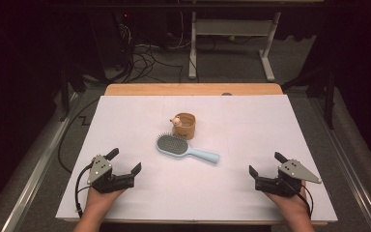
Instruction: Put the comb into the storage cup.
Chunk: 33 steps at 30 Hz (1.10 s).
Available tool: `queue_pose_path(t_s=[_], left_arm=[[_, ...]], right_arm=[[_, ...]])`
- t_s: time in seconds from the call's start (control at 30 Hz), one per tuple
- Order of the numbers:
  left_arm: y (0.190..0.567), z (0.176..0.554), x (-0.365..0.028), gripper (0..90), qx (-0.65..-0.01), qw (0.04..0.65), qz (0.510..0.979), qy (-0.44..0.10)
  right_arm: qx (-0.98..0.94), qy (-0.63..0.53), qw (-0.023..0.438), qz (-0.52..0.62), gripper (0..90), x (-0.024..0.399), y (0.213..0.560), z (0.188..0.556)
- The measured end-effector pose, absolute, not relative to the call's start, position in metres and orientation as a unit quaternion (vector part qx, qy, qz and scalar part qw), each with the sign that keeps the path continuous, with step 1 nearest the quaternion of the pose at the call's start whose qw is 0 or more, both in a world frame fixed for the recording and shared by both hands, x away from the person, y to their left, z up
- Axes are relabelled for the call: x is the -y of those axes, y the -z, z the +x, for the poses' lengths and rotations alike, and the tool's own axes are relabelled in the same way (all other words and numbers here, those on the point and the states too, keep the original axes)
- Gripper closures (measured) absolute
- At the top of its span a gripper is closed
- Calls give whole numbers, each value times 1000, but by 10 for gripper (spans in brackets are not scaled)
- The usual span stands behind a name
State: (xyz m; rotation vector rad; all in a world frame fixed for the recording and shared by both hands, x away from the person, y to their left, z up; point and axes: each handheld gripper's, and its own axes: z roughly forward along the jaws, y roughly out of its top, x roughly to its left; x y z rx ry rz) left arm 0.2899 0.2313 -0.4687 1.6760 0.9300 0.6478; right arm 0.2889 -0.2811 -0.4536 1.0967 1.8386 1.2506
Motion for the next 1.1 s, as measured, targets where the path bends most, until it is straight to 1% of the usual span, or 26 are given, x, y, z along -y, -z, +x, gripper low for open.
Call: queue_pose_path(t_s=[0.37, 0.5, 0.7, 1.03, 1.1], left_arm=[[469, 291, -229, 27, -390, 518, 713, -269], [472, 291, -226, 29, -383, 510, 723, -265], [472, 292, -225, 26, -381, 511, 726, -258], [471, 290, -226, 23, -380, 524, 718, -256], [470, 290, -226, 23, -377, 527, 717, -257]], right_arm=[[-723, -458, 310, 414, 1, 277, 454, 291], [-732, -450, 299, 416, 1, 276, 454, 292], [-742, -441, 284, 418, 3, 275, 455, 294], [-767, -420, 240, 422, 1, 273, 458, 299], [-778, -416, 223, 416, 1, 271, 460, 300]])
